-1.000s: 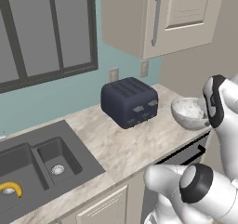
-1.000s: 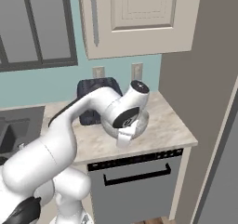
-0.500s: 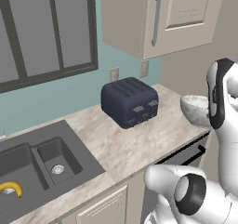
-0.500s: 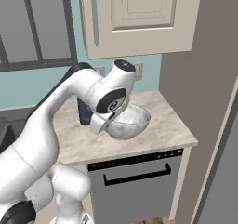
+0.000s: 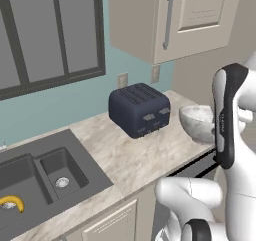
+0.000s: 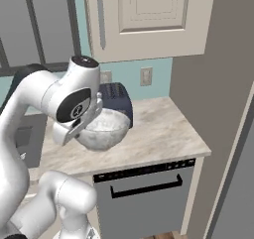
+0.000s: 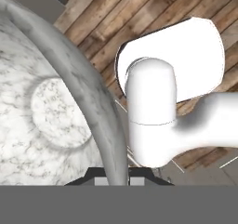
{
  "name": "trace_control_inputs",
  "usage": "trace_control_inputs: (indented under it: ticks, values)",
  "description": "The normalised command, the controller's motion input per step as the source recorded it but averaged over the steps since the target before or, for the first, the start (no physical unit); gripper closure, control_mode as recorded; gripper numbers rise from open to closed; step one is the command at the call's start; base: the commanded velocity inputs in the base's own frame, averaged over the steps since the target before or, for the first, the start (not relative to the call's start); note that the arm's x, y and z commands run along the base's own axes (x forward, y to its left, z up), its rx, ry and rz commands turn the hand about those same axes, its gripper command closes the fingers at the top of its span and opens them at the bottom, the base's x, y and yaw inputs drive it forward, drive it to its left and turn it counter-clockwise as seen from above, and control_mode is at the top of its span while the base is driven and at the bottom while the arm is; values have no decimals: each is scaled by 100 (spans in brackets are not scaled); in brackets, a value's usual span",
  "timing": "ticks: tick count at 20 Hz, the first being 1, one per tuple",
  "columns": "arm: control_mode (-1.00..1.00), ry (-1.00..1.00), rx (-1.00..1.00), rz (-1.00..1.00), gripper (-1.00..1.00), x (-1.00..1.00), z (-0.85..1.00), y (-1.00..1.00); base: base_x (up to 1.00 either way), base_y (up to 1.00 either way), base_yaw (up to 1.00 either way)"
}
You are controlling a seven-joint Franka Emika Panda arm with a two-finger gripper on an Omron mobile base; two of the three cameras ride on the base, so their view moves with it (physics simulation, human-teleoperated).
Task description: Clear the mugs and bowl far away from the sink.
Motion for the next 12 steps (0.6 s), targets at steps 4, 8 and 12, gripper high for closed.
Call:
trace_control_inputs:
  ticks: [4, 8, 12]
  values:
    - [-100, -4, -10, 13, 100, -56, 38, 9, 0, 0, 0]
    - [-100, -5, -22, 11, 100, -40, 44, 23, 0, 0, 0]
    - [-100, 0, -20, 3, 100, -36, 15, 16, 0, 0, 0]
